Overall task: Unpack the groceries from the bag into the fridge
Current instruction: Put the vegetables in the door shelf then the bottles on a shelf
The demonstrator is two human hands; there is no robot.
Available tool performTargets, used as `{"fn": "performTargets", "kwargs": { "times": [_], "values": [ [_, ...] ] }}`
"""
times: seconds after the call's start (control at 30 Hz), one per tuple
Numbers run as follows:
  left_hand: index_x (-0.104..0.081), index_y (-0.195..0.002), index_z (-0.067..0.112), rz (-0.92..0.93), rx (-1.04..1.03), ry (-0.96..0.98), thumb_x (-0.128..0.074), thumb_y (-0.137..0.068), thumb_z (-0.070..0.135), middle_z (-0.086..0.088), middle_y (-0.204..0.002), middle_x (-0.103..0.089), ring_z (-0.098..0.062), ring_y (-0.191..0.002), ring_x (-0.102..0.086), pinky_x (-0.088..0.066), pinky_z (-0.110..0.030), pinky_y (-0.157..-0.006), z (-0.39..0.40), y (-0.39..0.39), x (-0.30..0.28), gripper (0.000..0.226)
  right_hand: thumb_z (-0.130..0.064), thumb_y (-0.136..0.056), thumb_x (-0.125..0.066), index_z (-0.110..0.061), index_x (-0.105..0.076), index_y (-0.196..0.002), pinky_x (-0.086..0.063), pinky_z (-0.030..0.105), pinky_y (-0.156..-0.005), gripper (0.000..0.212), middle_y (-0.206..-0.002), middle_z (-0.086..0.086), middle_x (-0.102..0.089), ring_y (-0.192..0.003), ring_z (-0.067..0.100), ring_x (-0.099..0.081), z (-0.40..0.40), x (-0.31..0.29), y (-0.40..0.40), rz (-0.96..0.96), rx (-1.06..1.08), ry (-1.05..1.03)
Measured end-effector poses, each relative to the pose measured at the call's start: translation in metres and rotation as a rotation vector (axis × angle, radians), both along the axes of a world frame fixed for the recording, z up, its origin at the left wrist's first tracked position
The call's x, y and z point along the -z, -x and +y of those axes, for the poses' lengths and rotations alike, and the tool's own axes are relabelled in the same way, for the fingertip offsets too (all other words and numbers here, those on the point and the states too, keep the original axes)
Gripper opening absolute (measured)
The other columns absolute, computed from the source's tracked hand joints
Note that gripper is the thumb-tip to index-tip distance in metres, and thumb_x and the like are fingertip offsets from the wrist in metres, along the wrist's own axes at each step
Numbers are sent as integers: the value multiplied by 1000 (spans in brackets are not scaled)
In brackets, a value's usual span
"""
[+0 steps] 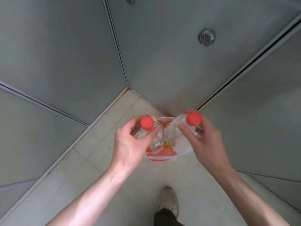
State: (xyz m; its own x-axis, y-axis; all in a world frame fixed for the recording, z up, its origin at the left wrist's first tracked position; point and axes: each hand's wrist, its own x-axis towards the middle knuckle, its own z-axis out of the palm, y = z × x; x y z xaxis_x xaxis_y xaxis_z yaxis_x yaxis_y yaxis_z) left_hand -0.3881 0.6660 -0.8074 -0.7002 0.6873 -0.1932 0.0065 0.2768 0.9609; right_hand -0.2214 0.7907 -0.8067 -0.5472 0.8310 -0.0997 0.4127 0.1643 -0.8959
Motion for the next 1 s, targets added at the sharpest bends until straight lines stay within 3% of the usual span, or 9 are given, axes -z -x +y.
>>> {"fn": "performTargets", "kwargs": {
  "times": [0.17,0.23,0.3,0.47,0.6,0.7,0.83,1.0],
  "values": [
    [-73,-104,16,-63,-17,-21,-88,-80,18,12,-102,-79,-4,-99,-74,-52,-14,-92,-27,-4,-161,29,-33,-92,-73,-33,-64,-128,-54,30,-94,38,-121,-17,-70,-112,8,-68,-23,-169,-12,-20,20,-8],
    [-74,-103,13,-60,-50,-46,-88,-81,17,10,-102,-79,-6,-101,-74,-53,-18,-95,-41,-3,-229,26,-31,-93,-74,-38,-64,-126,-59,41,-91,35,-119,-13,-70,-105,11,-72,-32,-244,-14,-14,14,31],
    [-74,-103,13,-65,-76,-69,-87,-82,15,9,-103,-79,-7,-103,-74,-54,-22,-97,-54,-2,-297,24,-29,-94,-73,-39,-64,-124,-60,44,-87,33,-114,-13,-71,-97,10,-74,-41,-315,-17,-24,-2,40],
    [-76,-109,19,69,-81,-119,-87,-83,18,7,-108,-78,-15,-108,-73,-54,-32,-102,-92,-1,-445,28,-39,-98,-64,-40,-58,-125,-56,41,-88,27,-117,-16,-66,-99,22,-68,-76,-458,-21,-5,-53,-54],
    [-75,-112,19,208,-83,-183,-88,-83,21,6,-108,-78,-19,-109,-73,-55,-35,-100,-119,0,-525,31,-41,-99,-63,-36,-60,-126,-55,34,-88,27,-119,-13,-69,-109,9,-66,-102,-537,-21,85,-52,-87],
    [-75,-108,16,182,-96,-231,-86,-85,17,4,-105,-79,-17,-107,-74,-56,-35,-100,-139,3,-570,25,-39,-91,-70,-35,-67,-117,-55,16,-75,26,-107,-15,-76,-97,-1,-73,-117,-591,-21,166,-78,-77],
    [-76,-104,10,65,-130,-342,-84,-85,18,-2,-107,-80,-18,-109,-75,-55,-38,-102,-160,8,-616,23,-38,-84,-77,-38,-73,-104,-52,11,-65,20,-94,-23,-78,-84,-1,-75,-130,-642,-18,223,-114,-117],
    [-76,-102,6,59,-223,-434,-80,-83,18,-6,-108,-80,-20,-110,-75,-57,-30,-97,-184,5,-658,24,-51,-77,-84,-43,-74,-93,-50,9,-60,21,-84,-32,-74,-74,-4,-74,-137,-682,-2,282,-181,-194]
  ]
}}
